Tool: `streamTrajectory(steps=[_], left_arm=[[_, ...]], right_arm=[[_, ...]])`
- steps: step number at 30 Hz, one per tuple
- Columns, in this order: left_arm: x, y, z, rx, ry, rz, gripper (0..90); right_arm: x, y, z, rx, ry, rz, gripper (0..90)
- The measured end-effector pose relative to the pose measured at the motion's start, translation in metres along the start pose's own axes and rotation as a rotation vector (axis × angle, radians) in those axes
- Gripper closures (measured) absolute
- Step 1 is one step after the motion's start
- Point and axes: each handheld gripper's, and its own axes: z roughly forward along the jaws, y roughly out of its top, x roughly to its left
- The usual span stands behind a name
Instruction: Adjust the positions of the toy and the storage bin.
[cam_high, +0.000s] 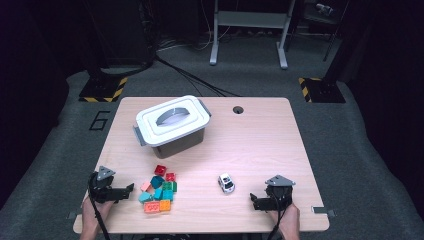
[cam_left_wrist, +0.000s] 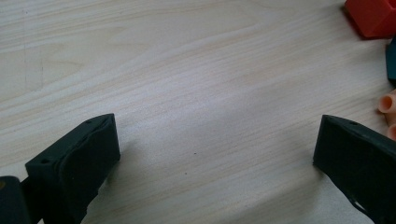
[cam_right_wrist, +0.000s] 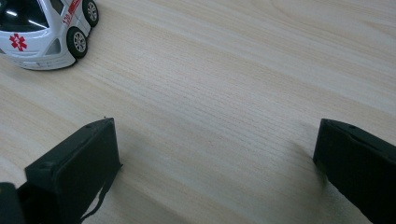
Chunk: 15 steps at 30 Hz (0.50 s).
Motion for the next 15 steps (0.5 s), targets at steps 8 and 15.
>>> streamTrajectory(steps=[8,15], left_arm=[[0.0000,0.0015,0.0020,-0.003,0.003,-0.004,0.3],[0.0000,0.0015,0.0017,-0.003,0.001,0.000,0.6]], right_arm=[[0.0006,0.0002,-0.0001,0.005,-0.006,0.001,0.0],[0.0021,0.0012,0.0003,0.009,-0.008,0.020,0.0]])
